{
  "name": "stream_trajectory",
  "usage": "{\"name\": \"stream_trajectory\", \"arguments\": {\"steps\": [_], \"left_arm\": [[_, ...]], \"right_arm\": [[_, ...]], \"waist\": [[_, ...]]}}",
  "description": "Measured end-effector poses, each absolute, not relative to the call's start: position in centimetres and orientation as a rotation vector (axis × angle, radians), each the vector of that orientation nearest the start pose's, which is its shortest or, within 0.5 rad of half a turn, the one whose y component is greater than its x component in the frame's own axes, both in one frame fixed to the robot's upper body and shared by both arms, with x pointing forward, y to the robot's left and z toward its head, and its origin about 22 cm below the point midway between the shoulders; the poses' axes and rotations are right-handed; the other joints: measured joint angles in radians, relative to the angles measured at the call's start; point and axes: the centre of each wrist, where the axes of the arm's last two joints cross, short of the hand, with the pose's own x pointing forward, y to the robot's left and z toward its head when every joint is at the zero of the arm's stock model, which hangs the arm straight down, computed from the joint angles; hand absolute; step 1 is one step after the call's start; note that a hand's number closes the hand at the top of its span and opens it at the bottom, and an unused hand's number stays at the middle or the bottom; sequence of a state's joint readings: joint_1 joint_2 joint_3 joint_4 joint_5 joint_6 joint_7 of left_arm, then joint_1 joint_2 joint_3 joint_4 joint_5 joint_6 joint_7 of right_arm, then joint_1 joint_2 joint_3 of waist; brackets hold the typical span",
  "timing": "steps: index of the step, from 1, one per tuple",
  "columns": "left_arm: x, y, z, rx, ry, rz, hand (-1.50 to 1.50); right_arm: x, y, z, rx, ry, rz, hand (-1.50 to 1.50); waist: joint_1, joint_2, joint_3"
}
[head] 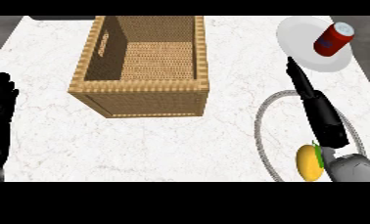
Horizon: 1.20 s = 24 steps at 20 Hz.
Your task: Pick the lemon from the placemat and place it in the basket
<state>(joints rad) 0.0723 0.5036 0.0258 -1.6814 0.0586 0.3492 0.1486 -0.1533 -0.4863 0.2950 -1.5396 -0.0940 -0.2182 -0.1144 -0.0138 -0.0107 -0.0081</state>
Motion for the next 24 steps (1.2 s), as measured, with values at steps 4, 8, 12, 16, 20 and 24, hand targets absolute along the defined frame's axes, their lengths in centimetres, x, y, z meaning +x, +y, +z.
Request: {"name": "stream_trajectory", "arguments": {"steps": [4,8,12,16,20,24], "left_arm": [[23.0,33.5,5.6,0.573,-1.503,0.007,0.00],[23.7,32.6,5.4,0.486,-1.497,0.038,0.00],[25.1,31.3,5.0,0.389,-1.509,0.021,0.00],[25.8,30.5,5.4,0.347,-1.513,0.013,0.00],[26.3,30.3,5.6,0.335,-1.509,0.006,0.00],[26.6,30.3,5.5,0.330,-1.510,-0.002,0.00]], "right_arm": [[24.9,-30.2,4.3,-0.431,-1.689,0.259,1.50],[23.0,-33.8,5.1,-0.605,-1.736,0.037,1.50],[21.8,-33.6,3.8,-0.841,-1.752,-0.144,-1.50],[20.4,-34.4,2.8,-1.131,-1.604,-0.279,-1.50],[18.1,-36.2,3.1,-1.305,-1.436,-0.314,-1.50],[15.1,-37.4,3.4,-1.281,-1.219,-0.179,-1.50]], "waist": [[-0.034,0.001,0.004],[-0.080,-0.001,0.007],[-0.050,0.007,0.006],[-0.033,0.011,0.003],[-0.026,0.012,-0.001],[-0.027,0.016,-0.006]]}}
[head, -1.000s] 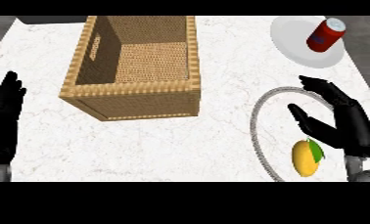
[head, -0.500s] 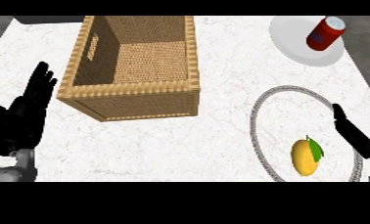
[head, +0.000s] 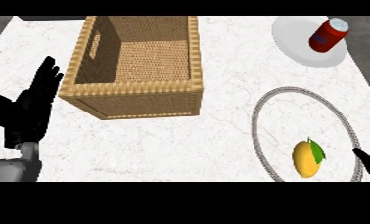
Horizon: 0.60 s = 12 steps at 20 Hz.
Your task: Pick the lemon from the placemat and place it in the basket
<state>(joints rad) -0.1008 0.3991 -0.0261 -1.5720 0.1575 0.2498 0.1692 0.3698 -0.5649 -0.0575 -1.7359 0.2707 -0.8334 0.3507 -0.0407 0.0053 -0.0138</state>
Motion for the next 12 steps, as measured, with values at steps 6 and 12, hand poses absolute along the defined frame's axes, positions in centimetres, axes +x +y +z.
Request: {"name": "stream_trajectory", "arguments": {"steps": [6,12], "left_arm": [[26.9,30.2,5.6,0.326,-1.512,-0.008,0.00],[27.4,29.8,5.4,0.318,-1.506,-0.007,0.00]], "right_arm": [[12.2,-36.3,5.7,-1.083,-0.912,0.058,-1.50],[11.2,-32.9,12.5,-0.972,-0.791,0.157,-1.50]], "waist": [[0.007,0.001,-0.001],[0.011,-0.005,0.005]]}}
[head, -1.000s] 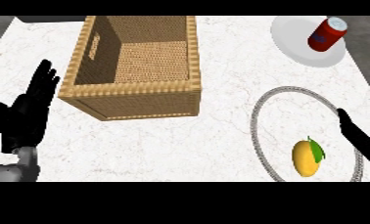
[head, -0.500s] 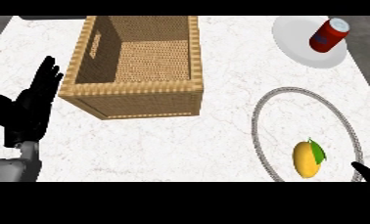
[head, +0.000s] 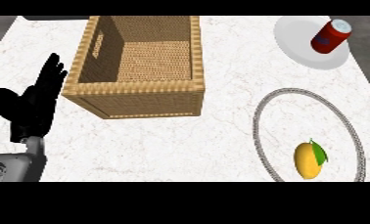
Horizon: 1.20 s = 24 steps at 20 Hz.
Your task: Pick the lemon from the placemat and place it in the basket
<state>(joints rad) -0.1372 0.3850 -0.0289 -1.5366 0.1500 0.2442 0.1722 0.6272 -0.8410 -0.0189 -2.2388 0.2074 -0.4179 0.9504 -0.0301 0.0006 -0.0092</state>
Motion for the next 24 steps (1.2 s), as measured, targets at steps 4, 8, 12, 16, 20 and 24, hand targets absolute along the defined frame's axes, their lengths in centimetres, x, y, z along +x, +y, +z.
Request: {"name": "stream_trajectory", "arguments": {"steps": [4,8,12,16,20,24], "left_arm": [[27.9,29.9,5.3,0.309,-1.516,-0.010,0.00],[28.2,29.3,4.8,0.297,-1.511,-0.021,0.00],[28.3,29.6,5.2,0.293,-1.514,-0.023,0.00],[28.4,29.0,4.9,0.289,-1.510,-0.023,0.00],[28.9,29.6,5.0,0.291,-1.510,-0.026,0.00],[28.7,29.4,4.3,0.289,-1.508,-0.021,0.00]], "right_arm": [[10.9,-31.1,16.1,-0.954,-0.824,0.168,-1.50],[10.9,-30.9,15.9,-0.947,-0.845,0.116,-1.50],[11.2,-30.5,14.8,-0.936,-0.867,0.076,-1.50],[11.1,-29.5,12.7,-0.944,-0.882,0.062,-1.50],[11.3,-29.2,10.7,-0.961,-0.884,0.045,-1.50],[11.4,-28.3,8.5,-0.987,-0.893,0.047,-1.50]], "waist": [[0.012,-0.001,0.004],[0.019,-0.001,0.007],[0.024,-0.001,0.008],[0.025,-0.001,0.009],[0.025,-0.001,0.009],[0.025,-0.001,0.009]]}}
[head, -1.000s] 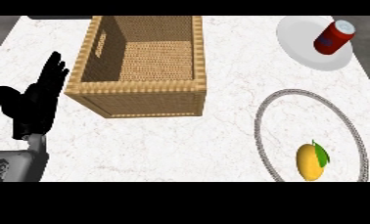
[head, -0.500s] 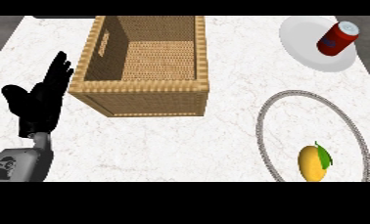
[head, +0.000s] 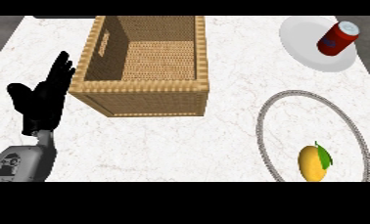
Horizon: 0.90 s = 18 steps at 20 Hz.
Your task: Pick the lemon from the placemat and place it in the basket
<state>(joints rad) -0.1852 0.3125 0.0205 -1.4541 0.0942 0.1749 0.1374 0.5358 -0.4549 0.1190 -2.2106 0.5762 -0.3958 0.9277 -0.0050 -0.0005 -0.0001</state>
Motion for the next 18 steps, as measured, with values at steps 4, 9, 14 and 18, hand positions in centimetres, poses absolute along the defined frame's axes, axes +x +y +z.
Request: {"name": "stream_trajectory", "arguments": {"steps": [4,9,14,18], "left_arm": [[29.1,29.5,4.2,0.296,-1.513,-0.025,0.00],[28.8,29.6,4.5,0.292,-1.514,-0.023,0.00],[28.9,28.3,4.7,0.290,-1.517,-0.025,0.00],[28.8,28.5,4.8,0.296,-1.515,-0.022,0.00]], "right_arm": [[12.3,-27.3,7.8,-1.017,-0.907,0.047,-1.50],[12.9,-27.0,6.7,-1.024,-0.921,0.042,-1.50],[13.1,-25.7,5.5,-1.017,-0.932,0.043,-1.50],[13.3,-25.9,4.8,-1.015,-0.920,0.041,-1.50]], "waist": [[0.001,0.000,0.000],[0.001,0.000,0.000],[0.001,0.000,0.000],[0.001,0.000,0.000]]}}
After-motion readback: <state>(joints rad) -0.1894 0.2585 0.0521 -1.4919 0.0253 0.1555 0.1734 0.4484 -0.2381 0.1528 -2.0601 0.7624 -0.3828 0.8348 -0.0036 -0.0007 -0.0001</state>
